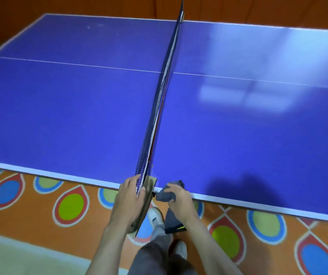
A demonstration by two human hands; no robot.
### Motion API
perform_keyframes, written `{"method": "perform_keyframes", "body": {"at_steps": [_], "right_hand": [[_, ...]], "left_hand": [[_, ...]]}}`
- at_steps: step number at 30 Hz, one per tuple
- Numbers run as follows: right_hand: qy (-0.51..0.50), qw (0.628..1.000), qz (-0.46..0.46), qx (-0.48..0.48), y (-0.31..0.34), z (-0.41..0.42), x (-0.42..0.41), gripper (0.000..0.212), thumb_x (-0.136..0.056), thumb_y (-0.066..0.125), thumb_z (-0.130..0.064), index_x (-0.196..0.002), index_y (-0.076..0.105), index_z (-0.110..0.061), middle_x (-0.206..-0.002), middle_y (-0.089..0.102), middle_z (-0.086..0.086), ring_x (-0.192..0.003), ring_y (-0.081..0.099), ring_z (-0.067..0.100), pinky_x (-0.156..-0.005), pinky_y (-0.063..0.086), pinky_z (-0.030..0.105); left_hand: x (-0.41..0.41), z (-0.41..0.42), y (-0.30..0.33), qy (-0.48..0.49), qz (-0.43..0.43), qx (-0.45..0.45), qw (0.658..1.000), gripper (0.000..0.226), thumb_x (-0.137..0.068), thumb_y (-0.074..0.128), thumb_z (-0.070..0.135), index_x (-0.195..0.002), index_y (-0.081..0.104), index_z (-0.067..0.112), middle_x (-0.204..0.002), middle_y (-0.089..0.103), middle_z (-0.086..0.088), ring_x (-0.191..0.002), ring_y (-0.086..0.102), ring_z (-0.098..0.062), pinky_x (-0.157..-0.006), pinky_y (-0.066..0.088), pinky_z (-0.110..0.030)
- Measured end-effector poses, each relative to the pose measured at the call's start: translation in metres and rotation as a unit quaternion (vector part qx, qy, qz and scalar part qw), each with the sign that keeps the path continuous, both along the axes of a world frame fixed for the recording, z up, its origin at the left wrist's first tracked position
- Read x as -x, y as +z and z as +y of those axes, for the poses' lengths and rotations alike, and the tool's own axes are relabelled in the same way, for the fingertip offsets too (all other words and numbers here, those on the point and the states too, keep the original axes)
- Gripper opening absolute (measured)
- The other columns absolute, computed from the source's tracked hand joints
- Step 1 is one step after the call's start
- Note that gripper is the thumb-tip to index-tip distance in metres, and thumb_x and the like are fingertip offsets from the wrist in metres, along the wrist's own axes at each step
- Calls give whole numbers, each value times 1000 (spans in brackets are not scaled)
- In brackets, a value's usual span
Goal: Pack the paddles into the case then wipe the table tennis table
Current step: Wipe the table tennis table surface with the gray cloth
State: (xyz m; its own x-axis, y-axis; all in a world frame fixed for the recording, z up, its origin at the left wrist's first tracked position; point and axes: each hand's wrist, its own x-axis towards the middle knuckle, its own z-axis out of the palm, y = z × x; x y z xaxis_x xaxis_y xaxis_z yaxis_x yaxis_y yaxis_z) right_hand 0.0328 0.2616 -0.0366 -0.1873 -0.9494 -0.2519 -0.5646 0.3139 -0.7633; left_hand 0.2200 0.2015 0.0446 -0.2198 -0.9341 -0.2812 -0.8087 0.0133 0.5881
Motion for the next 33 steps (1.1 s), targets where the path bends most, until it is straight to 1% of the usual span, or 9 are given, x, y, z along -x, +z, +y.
{"method": "perform_keyframes", "body": {"at_steps": [3,9,13,16,20,23,27,31,33], "right_hand": [[-75,996,-22,38,29,0,-2,43,-86,65,9,-120,73,-16,-142,62,0,-133,56,15,-103,38,12],[-131,981,-44,135,76,-12,-18,47,-79,68,13,-115,75,-16,-132,64,-10,-125,61,11,-105,49,29],[-128,974,7,188,95,-32,-38,50,-73,68,15,-114,75,-12,-128,68,-7,-120,61,8,-98,45,12],[-126,976,13,178,105,-61,-61,50,-71,62,15,-107,76,-16,-118,72,-12,-115,62,3,-90,40,2],[-168,967,18,189,110,-106,-100,53,-70,68,14,-110,77,-20,-122,71,-17,-116,65,-2,-95,47,11],[-172,963,26,204,116,-141,-133,51,-66,66,18,-105,77,-13,-121,71,-14,-116,60,-13,-96,44,7],[-169,968,35,181,121,-166,-163,56,-67,65,16,-112,77,-15,-129,70,-9,-124,62,0,-105,46,18],[-188,967,45,169,119,-184,-181,52,-67,58,0,-113,77,-16,-130,69,-12,-126,60,-1,-105,45,17],[-195,966,47,164,113,-198,-183,52,-68,60,4,-113,77,-16,-130,69,-12,-126,60,-1,-105,45,16]], "left_hand": [[-14,-4,9,-5,6,8,1000,41,-107,48,31,-148,48,25,-149,48,6,-138,41,-15,-111,41,-38],[-33,-28,21,8,35,29,999,36,-107,48,26,-142,54,23,-144,52,6,-135,44,-17,-109,41,-39],[-46,-57,21,-3,54,31,998,32,-107,48,26,-138,57,24,-139,55,8,-133,47,-18,-106,43,-40],[-61,-87,18,-17,66,31,997,31,-106,49,26,-136,58,24,-137,56,9,-132,49,-17,-105,43,-37],[-91,-139,14,-43,70,26,996,28,-104,51,24,-131,62,24,-134,58,8,-129,50,-18,-104,45,-40],[-117,-178,11,-71,62,26,995,27,-102,52,22,-127,63,23,-132,60,6,-126,52,-21,-103,46,-41],[-143,-222,12,-125,38,12,991,27,-103,49,22,-127,63,22,-130,61,3,-125,52,-23,-102,44,-39],[-158,-256,11,-155,41,0,987,30,-104,47,24,-131,61,25,-132,60,6,-127,51,-19,-103,46,-40],[-158,-272,9,-173,43,-2,984,32,-104,47,25,-133,60,24,-134,60,6,-128,51,-19,-104,45,-39]]}}
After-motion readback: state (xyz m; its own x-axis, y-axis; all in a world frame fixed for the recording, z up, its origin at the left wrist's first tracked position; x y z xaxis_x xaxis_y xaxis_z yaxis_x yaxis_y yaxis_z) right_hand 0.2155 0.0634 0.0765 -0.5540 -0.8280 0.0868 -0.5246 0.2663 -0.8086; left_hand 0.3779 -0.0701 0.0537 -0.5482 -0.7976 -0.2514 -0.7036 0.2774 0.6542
